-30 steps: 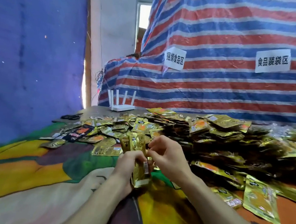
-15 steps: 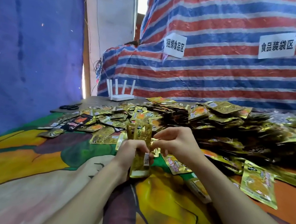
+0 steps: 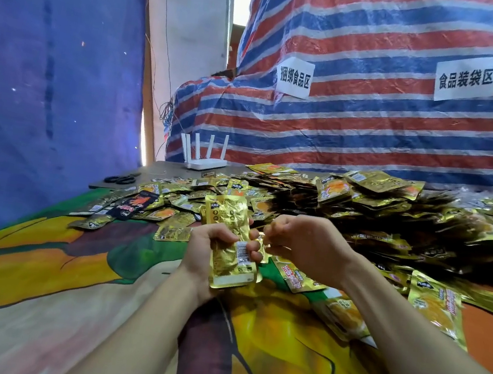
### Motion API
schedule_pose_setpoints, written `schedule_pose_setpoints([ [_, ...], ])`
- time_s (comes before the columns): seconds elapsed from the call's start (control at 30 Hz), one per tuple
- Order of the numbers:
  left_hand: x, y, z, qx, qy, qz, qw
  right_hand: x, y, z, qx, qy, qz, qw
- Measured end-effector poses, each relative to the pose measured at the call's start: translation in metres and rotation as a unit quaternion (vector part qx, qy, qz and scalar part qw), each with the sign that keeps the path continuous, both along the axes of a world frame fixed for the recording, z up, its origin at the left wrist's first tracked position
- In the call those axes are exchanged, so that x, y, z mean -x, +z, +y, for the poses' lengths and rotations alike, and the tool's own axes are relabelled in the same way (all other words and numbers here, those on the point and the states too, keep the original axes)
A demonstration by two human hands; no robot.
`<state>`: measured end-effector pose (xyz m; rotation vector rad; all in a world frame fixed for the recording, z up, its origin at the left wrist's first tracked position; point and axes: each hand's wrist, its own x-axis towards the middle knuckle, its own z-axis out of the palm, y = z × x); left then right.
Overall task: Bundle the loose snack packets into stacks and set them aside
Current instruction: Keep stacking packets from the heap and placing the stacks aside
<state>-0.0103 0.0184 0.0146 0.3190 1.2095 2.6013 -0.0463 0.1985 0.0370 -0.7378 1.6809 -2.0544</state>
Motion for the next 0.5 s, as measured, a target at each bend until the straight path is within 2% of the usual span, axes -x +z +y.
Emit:
schedule_pose_setpoints([
  [0.1,-0.003,0.001,0.000,0.000,-0.037,0.002,0.999,-0.002,0.002,0.002,0.127,0.017,-0.037,0.991],
  [0.2,-0.005,0.003,0.001,-0.018,-0.049,0.016,0.999,-0.003,0.002,0.001,0.205,0.007,-0.061,0.977],
  [0.37,-0.006,0.004,0.000,-0.013,-0.054,0.012,0.998,0.001,-0.003,-0.010,0.205,0.000,-0.042,0.978],
  [0.5,0.001,0.000,-0.002,0.008,0.038,-0.028,0.999,0.001,0.000,-0.011,0.174,-0.045,-0.021,0.983],
])
